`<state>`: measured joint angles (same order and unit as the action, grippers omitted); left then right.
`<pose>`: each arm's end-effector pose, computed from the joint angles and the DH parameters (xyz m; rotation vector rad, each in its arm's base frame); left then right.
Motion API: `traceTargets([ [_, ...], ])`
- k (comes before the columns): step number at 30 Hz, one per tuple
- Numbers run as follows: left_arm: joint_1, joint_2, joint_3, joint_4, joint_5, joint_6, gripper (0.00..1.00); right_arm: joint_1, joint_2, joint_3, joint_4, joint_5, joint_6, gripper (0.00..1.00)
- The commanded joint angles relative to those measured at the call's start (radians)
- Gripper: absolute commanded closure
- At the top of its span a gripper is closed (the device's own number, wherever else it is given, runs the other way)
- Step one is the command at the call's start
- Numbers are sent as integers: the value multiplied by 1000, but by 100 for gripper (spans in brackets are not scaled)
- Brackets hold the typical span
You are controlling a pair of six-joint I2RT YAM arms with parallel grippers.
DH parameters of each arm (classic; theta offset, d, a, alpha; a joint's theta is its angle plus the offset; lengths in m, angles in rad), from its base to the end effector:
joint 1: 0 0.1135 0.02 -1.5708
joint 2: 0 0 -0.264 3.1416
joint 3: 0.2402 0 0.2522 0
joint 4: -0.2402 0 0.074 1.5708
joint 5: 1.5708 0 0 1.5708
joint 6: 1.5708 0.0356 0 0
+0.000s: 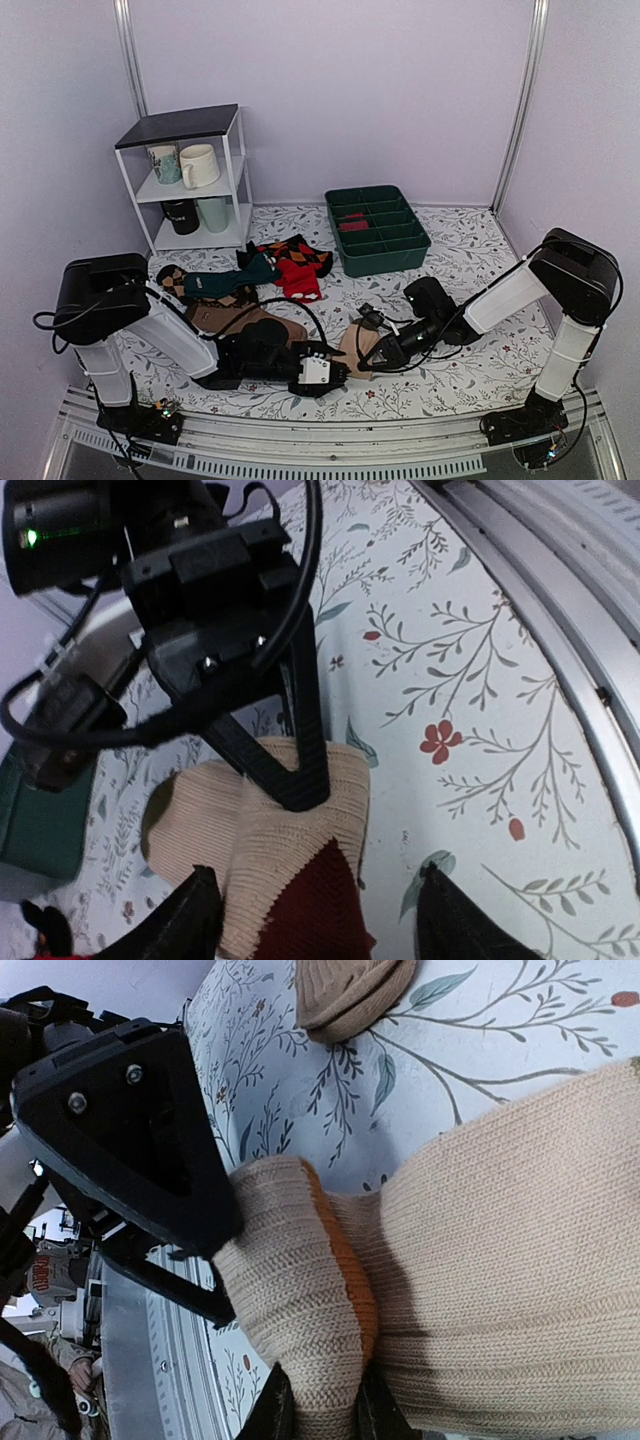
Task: Roll the socks
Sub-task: Roll a pair of socks at the center of the board.
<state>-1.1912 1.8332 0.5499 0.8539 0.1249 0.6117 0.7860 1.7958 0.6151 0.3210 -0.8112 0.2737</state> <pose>0.1126 -0.2941 0.1051 1.6423 1.1955 -0.4939 0.1880 0.2247 0.0925 -1.0446 2.3756 1.4305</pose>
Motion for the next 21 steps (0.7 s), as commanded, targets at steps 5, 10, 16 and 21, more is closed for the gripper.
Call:
traceTargets([
  [5,9,51,45,-93,-33,-25,32,-2,58,-39,-192,55,-13,88],
  [10,15,68,69,-127,-35,-44,50,-2,64,-39,-191,52,-10,88],
  [16,15,82,62,-115,-45,-61,41,-4,67,-40,-188,49,-10,88],
  [21,16,90,78,-143,-38,-65,59,-3,68,-40,-186,49,-13,88],
])
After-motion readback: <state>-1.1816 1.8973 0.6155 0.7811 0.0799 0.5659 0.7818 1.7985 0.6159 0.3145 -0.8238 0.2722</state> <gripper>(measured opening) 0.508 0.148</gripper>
